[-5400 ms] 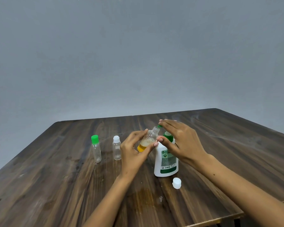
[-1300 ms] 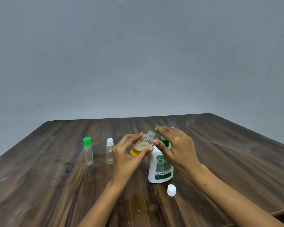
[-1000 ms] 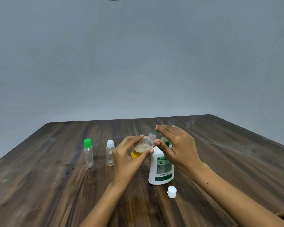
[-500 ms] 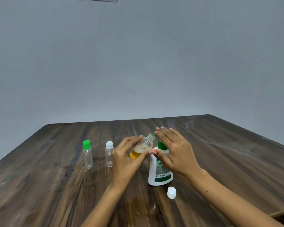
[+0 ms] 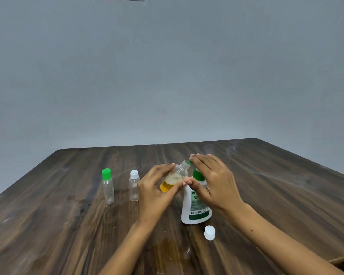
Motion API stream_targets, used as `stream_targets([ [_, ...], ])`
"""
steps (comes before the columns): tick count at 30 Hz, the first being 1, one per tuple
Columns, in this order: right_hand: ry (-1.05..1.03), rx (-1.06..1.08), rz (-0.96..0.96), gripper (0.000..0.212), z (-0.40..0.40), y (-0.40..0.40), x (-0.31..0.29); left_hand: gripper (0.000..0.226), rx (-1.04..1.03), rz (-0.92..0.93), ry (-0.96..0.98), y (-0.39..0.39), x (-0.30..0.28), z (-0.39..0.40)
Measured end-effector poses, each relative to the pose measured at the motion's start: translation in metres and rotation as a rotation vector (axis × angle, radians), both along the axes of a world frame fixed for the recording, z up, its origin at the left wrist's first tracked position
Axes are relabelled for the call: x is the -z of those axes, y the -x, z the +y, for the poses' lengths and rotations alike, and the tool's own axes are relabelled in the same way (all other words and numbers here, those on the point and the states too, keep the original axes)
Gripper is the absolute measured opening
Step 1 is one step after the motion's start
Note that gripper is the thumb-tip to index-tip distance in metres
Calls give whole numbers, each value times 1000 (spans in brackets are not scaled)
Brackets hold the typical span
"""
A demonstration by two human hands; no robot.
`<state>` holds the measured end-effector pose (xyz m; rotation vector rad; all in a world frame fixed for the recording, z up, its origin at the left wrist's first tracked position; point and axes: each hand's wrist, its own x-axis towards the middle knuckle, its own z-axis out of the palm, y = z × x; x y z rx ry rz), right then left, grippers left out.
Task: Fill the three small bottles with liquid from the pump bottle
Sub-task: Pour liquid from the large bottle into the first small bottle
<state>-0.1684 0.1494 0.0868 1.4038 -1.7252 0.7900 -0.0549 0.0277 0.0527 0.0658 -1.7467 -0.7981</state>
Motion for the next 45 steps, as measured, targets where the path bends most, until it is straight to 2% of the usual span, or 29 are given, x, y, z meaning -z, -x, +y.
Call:
stream_targets([
  [4,-44,-2,49,83,2,4,-7,52,-6,-6,-5,2,2,-2],
  [9,-4,19,35,77,1,4,7,46,-5,-2,10,3,3,-3],
  [15,-32,6,78,82,4,6,-10,51,-4,-2,-2,2,2,-1],
  [21,-4,3,42,76,3,5,3,51,1,-7,-3,2,2,-1],
  [26,0,-9,62,77,3,6,-12,49,-11,13,-19,2,2,-1],
  [33,18,-45,7,75,1,7,2,49,-3,-2,-7,1,2,-1],
  [38,-3,-37,49,82,3,8,-9,47,-13,-3,-12,2,2,0],
  [45,41,-38,-8,76,1,7,4,47,-10,-17,-13,1,2,0],
])
